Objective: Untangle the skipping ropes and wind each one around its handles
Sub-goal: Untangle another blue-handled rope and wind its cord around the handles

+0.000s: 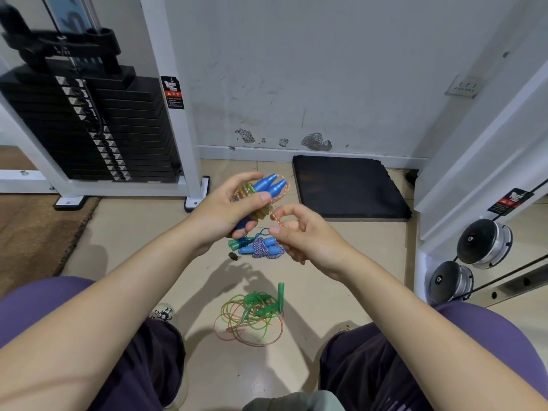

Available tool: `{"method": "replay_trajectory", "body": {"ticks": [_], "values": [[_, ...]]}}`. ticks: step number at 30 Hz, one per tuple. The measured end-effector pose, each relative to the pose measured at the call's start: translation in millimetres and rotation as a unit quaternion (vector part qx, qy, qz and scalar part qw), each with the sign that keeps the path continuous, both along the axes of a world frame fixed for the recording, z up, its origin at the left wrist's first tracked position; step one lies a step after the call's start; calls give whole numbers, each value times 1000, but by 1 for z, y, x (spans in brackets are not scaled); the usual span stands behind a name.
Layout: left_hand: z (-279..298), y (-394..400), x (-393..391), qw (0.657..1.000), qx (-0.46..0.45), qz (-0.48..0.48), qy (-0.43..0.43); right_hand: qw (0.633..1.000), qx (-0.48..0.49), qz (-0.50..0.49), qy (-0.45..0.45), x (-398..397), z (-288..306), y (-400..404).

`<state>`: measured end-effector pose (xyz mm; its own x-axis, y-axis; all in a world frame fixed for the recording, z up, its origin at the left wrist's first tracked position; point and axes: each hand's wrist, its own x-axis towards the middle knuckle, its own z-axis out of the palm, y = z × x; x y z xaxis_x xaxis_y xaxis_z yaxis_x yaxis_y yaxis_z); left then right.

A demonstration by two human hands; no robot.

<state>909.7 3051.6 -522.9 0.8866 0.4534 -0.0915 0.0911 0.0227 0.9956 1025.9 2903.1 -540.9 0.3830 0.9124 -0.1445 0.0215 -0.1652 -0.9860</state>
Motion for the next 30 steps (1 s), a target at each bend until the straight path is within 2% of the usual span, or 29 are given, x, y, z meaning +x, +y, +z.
{"method": "replay_trajectory", "body": {"ticks": [3,7,11,14,18,22,26,30], "values": [[-4,2,1,999,-24,28,-16,999,-19,-13,-36,0,-1,1],[-7,10,4,990,-48,132,-29,993,-33,-41,-101,1,2,1],[-12,12,5,982,24,189,-13,984,-18,-59,-166,-2,8,3],[-12,8,6,982,71,173,26,989,23,-46,-137,-2,18,0],[-15,4,4,987,94,92,93,998,56,-17,-34,7,24,-8],[-18,1,4,987,94,57,117,993,95,24,65,13,26,-12],[-17,-4,6,989,91,48,102,993,104,-40,29,16,27,-10],[-15,-12,6,993,73,29,87,984,96,-132,-68,18,28,-11]]}}
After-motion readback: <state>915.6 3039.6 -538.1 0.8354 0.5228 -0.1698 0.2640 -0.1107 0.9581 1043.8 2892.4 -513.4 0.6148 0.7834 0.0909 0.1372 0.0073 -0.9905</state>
